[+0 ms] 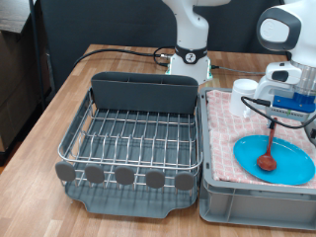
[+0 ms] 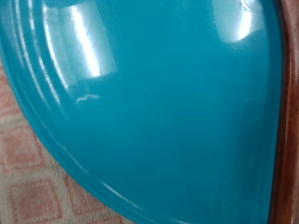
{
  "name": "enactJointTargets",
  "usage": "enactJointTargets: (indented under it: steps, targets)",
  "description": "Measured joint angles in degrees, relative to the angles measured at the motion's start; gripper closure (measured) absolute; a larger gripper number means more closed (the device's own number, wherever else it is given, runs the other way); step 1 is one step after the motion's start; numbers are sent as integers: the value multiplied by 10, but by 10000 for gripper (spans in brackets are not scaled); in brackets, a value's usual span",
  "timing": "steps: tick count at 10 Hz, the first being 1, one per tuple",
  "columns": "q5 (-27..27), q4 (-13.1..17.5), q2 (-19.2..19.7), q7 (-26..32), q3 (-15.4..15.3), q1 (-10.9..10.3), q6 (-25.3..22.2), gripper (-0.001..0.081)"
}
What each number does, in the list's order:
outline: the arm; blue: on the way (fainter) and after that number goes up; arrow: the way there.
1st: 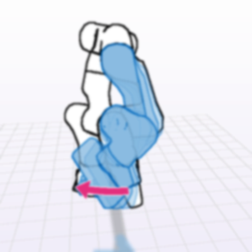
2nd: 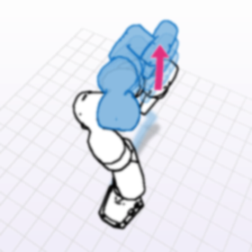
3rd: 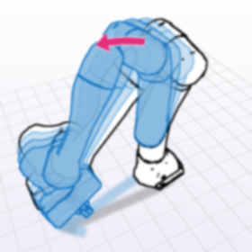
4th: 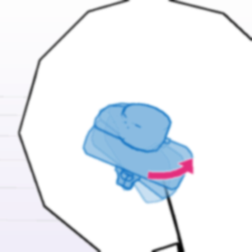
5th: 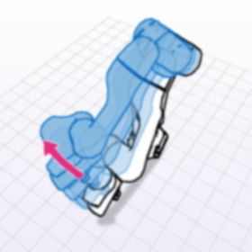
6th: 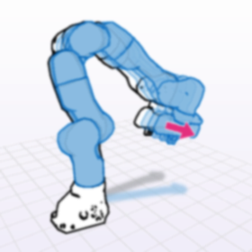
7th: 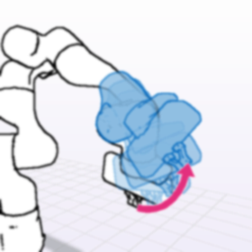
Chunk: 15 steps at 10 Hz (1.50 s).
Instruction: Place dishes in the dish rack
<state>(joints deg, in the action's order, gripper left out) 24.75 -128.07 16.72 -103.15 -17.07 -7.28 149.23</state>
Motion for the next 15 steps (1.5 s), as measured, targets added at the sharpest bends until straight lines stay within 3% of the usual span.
enactJointTargets:
  steps: [12,13,14,15]
  targets:
    - [11,-25,10,-12,31,-1,22,3]
    - [12,-29,10,-15,33,-1,26,89]
    - [12,-31,10,-17,34,-1,26,89]
    - [12,-32,10,-19,35,-1,27,263]
